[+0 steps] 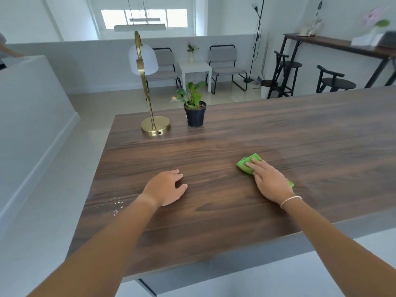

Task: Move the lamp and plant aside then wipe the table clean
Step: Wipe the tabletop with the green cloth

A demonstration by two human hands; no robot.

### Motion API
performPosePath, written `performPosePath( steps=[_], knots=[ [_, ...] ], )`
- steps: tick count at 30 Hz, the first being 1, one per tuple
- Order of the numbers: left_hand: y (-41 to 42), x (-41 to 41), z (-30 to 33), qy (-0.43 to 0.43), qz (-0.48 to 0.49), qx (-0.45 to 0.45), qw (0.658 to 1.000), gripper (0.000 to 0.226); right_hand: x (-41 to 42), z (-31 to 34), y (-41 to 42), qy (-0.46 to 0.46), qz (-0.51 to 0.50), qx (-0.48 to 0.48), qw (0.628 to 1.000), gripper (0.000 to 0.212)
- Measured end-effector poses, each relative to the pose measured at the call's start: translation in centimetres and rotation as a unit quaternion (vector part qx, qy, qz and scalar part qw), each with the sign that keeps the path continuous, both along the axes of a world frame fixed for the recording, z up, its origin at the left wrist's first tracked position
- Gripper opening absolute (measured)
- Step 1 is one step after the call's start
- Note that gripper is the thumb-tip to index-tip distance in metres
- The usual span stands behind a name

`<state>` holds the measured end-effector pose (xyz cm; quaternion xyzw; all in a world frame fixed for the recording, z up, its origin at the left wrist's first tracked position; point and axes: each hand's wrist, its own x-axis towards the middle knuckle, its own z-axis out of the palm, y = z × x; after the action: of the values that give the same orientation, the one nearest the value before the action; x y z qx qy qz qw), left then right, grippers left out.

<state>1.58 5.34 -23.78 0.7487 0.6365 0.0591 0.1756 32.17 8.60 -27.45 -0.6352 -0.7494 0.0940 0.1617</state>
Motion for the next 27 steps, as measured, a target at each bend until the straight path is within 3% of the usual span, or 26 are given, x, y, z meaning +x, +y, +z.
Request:
performPosePath(
  steps=[2, 4, 8, 11, 16, 19, 24, 27],
  knots=[
    [-1.0, 1.6, -0.8, 0.021, -0.026, -0.009, 0.999, 0.054, 2.8, 0.4, -1.6, -0.019, -0.093, -0.020, 0.995, 0.044],
    [-0.6, 1.9, -0.3, 0.028, -0.004, -0.015, 0.999, 0.054, 0.6, 1.0, -1.5, -0.016, -0.091, -0.016, 0.996, 0.045],
    [1.2, 0.4, 1.0, 0.057, 0.012, -0.019, 0.998, 0.053, -6.0, 0.1, -4.9, 0.000, 0.084, 0.000, 0.996, 0.044],
    [0.9, 0.7, 1.0, 0.062, 0.011, -0.027, 0.998, 0.055, -3.3, -0.1, -8.7, 0.020, 0.119, 0.007, 0.993, 0.041],
    [-0.7, 1.6, 0.6, 0.069, 0.009, -0.020, 0.997, 0.056, 3.6, 1.0, -6.9, -0.009, -0.068, -0.019, 0.997, 0.043],
    [-2.0, 2.6, 0.3, 0.049, -0.009, -0.005, 0.999, 0.053, 1.4, 1.2, -6.1, -0.035, -0.124, -0.007, 0.992, 0.045],
    [-2.9, 4.0, 0.6, 0.031, -0.025, -0.007, 0.999, 0.051, -4.1, 0.0, -10.1, -0.004, 0.047, -0.001, 0.999, 0.043],
    [-3.3, 3.9, 0.6, 0.033, -0.021, -0.015, 0.999, 0.053, -0.6, -0.1, -11.6, -0.005, 0.101, 0.006, 0.995, 0.042]
  ],
)
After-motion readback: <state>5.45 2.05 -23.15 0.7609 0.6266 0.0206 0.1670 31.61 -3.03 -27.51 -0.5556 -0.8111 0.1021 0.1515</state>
